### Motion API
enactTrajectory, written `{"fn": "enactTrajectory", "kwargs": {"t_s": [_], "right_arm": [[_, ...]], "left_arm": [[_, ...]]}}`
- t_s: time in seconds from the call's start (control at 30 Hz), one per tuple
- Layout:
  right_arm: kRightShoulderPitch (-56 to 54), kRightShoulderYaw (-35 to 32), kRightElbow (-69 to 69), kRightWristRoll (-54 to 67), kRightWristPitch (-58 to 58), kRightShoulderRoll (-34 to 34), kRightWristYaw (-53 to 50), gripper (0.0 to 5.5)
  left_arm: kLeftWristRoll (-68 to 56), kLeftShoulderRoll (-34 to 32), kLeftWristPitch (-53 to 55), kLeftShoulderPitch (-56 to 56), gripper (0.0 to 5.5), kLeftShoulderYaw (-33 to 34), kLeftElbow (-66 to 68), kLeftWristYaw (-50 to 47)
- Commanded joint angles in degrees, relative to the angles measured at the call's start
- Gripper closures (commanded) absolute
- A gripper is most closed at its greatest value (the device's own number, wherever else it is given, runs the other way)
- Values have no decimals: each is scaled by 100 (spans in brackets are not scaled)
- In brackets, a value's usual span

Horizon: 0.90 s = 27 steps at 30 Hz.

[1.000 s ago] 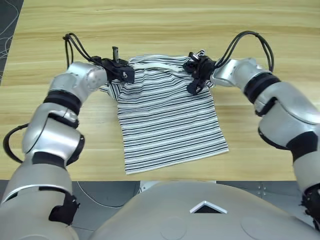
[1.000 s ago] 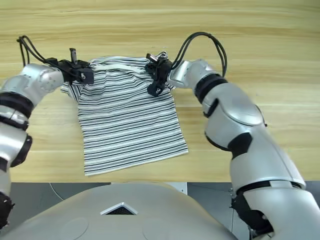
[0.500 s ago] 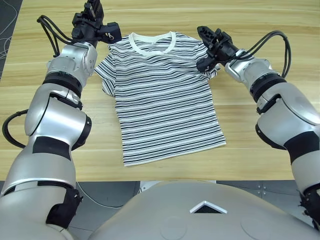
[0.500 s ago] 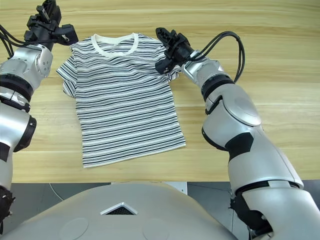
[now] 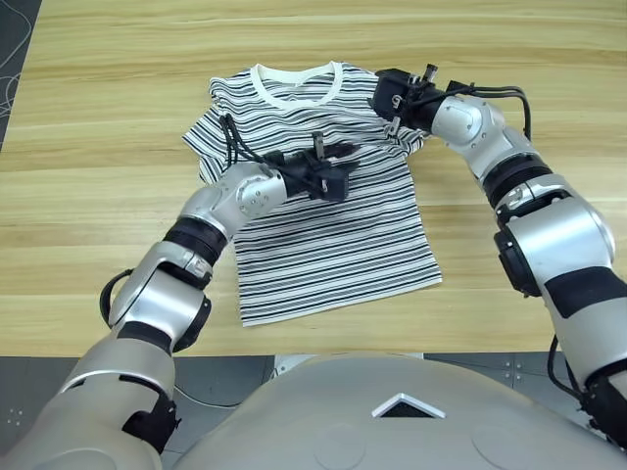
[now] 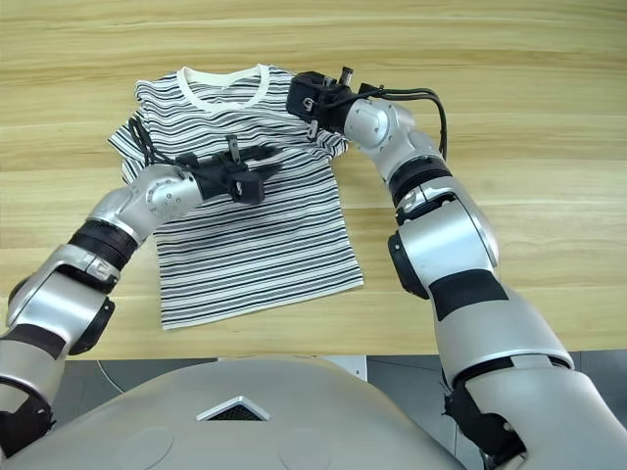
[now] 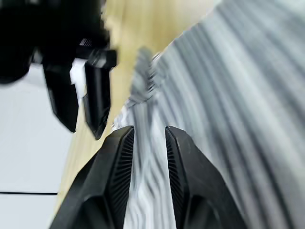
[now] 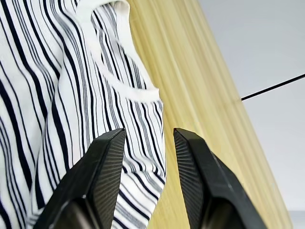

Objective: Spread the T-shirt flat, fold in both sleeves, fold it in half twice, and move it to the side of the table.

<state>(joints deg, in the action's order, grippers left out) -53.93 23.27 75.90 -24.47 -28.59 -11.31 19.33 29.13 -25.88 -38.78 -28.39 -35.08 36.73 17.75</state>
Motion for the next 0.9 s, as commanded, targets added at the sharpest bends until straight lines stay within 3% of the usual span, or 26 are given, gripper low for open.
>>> {"fn": "enactTrajectory", "kwargs": {"t_s": [0.03, 0.2, 0.33, 0.9], "right_arm": [[148, -43, 8, -98, 423, -294, -20, 364], [370, 28, 13, -231, 637, -563, 100, 364], [467, 60, 24, -318, 747, -601, 236, 364], [692, 336, 125, -742, 1123, -1218, 62, 364]], "left_arm": [[64, -190, 331, 565, 429, -24, -1001, 527], [1370, -416, 34, 104, 429, -542, 223, -6], [1680, -433, -416, 194, 429, -928, 658, -66], [940, -790, -539, 776, 429, -684, -586, 695]]}}
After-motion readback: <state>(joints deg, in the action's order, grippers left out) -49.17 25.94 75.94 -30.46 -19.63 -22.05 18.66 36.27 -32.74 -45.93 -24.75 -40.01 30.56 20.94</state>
